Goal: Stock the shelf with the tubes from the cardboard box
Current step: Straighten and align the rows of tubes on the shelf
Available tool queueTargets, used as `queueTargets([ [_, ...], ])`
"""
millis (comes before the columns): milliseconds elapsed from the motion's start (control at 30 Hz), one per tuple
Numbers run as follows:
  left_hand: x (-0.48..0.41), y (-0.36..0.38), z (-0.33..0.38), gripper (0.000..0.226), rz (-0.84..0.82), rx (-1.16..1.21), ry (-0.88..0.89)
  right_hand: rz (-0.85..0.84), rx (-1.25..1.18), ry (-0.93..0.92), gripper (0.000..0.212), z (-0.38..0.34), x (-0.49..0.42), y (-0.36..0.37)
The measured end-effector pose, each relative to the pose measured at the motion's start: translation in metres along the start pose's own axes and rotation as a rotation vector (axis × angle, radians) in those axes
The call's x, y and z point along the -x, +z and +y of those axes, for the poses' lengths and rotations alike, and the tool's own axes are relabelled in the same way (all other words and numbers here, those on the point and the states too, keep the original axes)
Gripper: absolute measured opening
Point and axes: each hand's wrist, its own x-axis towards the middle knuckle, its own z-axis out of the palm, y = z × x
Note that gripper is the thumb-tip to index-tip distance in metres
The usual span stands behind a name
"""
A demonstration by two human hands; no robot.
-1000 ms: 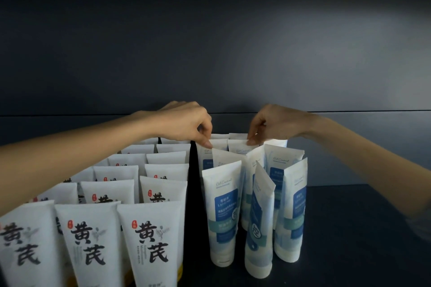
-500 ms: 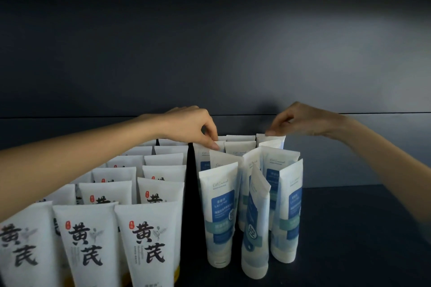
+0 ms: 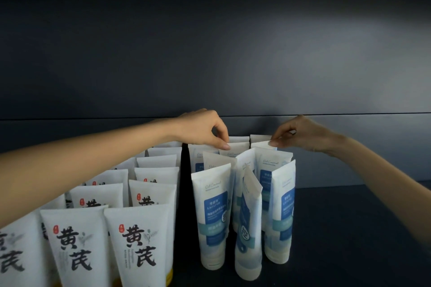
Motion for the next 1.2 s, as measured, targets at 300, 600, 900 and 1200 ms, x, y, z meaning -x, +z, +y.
queueTargets([
  [300,-0.003,0.003,0.000,0.011,0.003,0.103,-0.006,0.033,-0.012,-0.003,0.014,0.004,0.004,-0.004],
  [600,-0.011,0.012,-0.001,0.007,0.077,0.144,0.010,0.011,-0.014,0.028,0.013,0.004,0.006,-0.007],
  [900,-0.012,0.011,-0.003,0.010,0.071,0.112,0.008,0.010,-0.033,0.024,0.007,0.005,0.012,-0.008],
  [1200,-0.008,0.005,-0.002,0.010,0.045,0.037,-0.012,0.107,-0.096,0.021,0.016,0.005,0.005,-0.009],
])
